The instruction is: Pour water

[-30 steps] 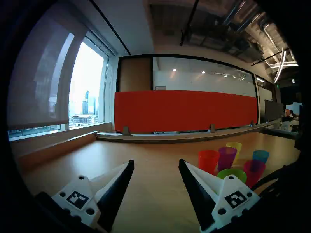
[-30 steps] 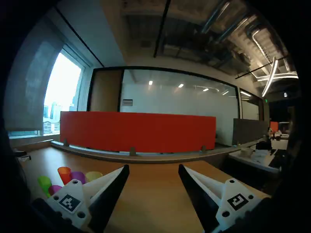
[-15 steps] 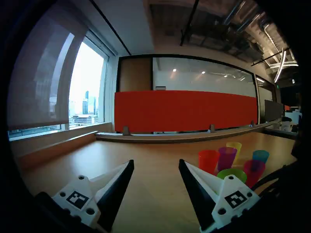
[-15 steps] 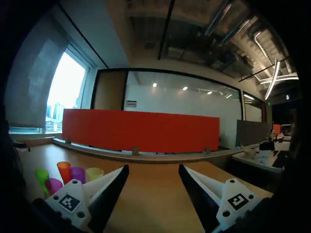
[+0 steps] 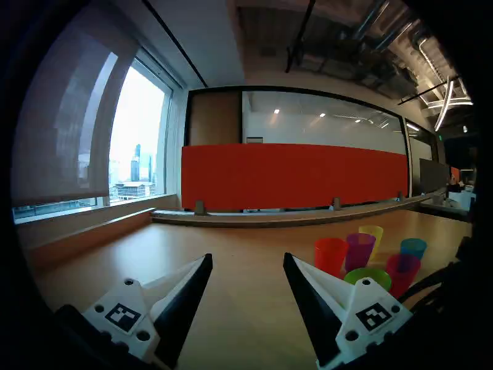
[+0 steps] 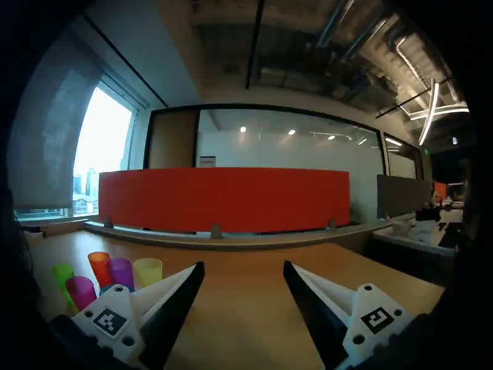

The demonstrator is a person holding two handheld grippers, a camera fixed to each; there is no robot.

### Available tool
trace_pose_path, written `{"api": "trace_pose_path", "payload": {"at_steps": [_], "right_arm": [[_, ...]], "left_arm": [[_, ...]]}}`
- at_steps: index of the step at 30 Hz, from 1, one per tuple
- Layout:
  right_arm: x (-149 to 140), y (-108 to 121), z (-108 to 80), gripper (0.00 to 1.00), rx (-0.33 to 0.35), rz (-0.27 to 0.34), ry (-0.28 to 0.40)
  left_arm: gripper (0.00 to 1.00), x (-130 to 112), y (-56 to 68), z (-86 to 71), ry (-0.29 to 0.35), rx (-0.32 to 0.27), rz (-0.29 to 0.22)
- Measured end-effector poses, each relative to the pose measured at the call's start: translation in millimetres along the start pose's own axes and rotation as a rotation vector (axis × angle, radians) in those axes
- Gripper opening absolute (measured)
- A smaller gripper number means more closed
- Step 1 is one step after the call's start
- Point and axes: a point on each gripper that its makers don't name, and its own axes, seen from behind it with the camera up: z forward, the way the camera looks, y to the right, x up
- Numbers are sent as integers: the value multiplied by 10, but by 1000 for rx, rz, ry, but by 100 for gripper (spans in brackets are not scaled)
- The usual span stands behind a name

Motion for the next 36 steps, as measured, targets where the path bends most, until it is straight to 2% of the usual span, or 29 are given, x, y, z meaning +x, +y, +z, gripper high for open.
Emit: {"api": "trace_pose_path", "payload": {"at_steps": [15, 36], "right_arm": [[-228, -57, 52, 99, 22, -24, -29], [-336, -17, 84, 99, 27, 1, -43]], "left_arm": [[85, -1, -4, -2, 0, 0, 0], [85, -3, -4, -3, 0, 0, 0]]}}
